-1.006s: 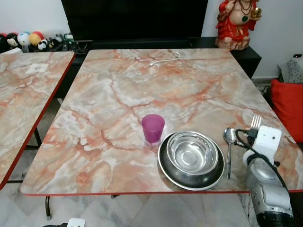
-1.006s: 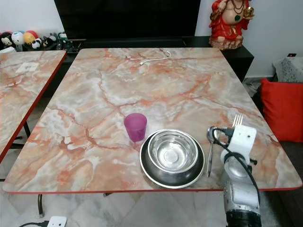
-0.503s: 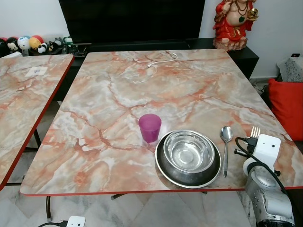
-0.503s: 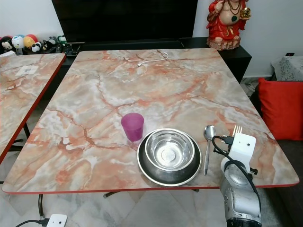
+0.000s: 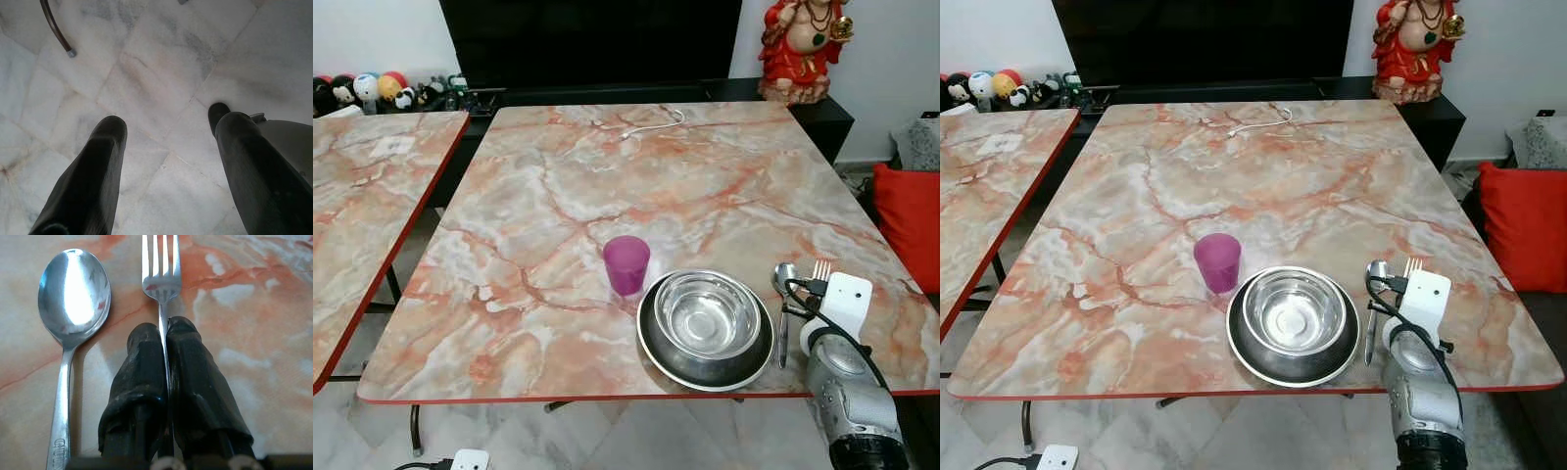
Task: Setting the table
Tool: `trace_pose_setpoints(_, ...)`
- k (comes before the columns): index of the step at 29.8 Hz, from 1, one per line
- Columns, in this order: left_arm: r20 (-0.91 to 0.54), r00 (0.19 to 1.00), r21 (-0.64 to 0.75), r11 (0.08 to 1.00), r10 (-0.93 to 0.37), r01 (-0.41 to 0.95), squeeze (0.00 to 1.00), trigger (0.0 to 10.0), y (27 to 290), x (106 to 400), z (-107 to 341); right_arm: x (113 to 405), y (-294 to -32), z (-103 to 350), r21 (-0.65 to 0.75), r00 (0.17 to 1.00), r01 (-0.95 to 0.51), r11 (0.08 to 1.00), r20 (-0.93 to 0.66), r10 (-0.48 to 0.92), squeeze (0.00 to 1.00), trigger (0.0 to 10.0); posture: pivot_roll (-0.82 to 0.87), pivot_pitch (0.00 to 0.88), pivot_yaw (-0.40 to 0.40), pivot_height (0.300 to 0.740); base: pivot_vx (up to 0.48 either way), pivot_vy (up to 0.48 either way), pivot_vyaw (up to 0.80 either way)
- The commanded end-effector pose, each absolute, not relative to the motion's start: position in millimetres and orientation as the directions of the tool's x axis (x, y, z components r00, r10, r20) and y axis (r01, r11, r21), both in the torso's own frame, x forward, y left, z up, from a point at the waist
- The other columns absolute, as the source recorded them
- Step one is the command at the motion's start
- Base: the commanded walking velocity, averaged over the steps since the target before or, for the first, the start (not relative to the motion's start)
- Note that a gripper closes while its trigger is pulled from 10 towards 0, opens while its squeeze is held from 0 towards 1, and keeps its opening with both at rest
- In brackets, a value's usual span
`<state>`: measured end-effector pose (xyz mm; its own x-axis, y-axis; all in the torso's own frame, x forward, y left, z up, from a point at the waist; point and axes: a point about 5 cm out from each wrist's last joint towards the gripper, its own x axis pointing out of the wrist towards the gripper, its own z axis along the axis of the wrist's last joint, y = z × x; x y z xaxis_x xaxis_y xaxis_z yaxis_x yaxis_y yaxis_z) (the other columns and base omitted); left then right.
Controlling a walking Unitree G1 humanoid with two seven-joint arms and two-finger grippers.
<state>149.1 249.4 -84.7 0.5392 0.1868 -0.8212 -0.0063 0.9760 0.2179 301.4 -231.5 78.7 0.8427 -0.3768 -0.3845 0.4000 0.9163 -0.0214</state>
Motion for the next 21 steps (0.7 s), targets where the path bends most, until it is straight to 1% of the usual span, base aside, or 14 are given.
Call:
trace_pose_setpoints(1, -0.833, 0.519, 0.226, 0.974, 0.192, 0.003, 0.00, 10.0, 250.6, 143.4, -86.8, 304.3, -231.0, 79.7, -0.018, 0.847, 0.398, 0.917, -0.378, -0.375, 0.00, 10.0, -0.10, 0.034, 0.035, 0.740, 0.000, 0.000, 0.00)
trace_pose_setpoints(10, -0.833, 0.520, 0.227, 0.974, 0.190, 0.007, 0.00, 10.0, 250.0, 144.9, -86.5, 303.2, -235.0, 74.8, -0.026, 0.832, 0.419, 0.908, -0.389, -0.395, 0.00, 10.0, -0.10, 0.032, 0.039, 0.740, 0.000, 0.000, 0.00)
trace_pose_setpoints(21, -0.832, 0.521, 0.227, 0.974, 0.192, 0.005, 0.00, 10.0, 249.7, 145.2, -86.5, 305.4, -233.3, 71.3, -0.017, 0.832, 0.413, 0.910, -0.398, -0.385, 0.00, 10.0, -0.10, 0.033, 0.035, 0.740, 0.000, 0.000, 0.00)
